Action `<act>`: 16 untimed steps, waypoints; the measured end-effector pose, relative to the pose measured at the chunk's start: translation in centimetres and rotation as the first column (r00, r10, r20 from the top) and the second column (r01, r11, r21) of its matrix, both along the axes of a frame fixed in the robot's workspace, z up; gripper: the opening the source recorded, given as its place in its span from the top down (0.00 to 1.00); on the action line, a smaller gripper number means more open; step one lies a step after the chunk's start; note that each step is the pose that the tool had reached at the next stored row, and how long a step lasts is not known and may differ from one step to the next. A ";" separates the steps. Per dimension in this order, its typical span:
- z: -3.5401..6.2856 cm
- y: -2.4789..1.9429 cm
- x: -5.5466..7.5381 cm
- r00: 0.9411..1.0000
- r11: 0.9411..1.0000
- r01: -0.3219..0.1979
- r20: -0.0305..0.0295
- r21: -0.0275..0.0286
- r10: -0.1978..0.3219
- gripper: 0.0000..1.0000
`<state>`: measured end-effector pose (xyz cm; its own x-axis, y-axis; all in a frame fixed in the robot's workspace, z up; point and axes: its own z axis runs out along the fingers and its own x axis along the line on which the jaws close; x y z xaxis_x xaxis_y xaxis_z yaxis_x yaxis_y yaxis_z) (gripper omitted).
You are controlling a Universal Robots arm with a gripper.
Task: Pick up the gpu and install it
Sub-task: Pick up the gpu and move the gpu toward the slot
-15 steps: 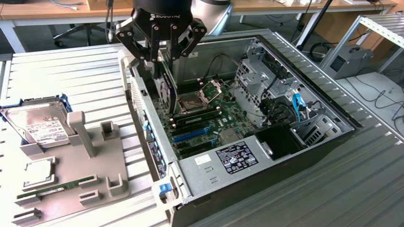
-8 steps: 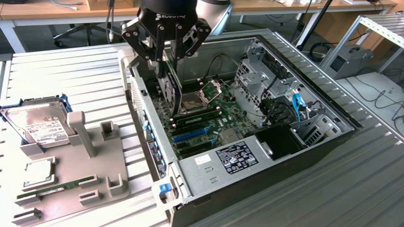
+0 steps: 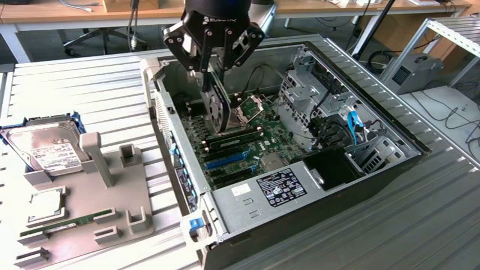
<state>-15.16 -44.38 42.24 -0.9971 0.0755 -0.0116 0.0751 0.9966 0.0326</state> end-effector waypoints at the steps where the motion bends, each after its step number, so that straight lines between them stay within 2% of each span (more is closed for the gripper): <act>1: -0.01 0.00 0.1 1.000 1.000 0.000 0.000 0.000 0.000 0.71; 11: -0.14 0.08 1.7 1.000 1.000 0.000 0.000 -0.003 0.000 0.71; 13: -0.21 0.13 2.5 1.000 1.000 0.000 0.000 -0.005 0.000 0.71; 16: -0.29 0.19 3.1 1.000 1.000 0.000 0.000 -0.006 0.000 0.71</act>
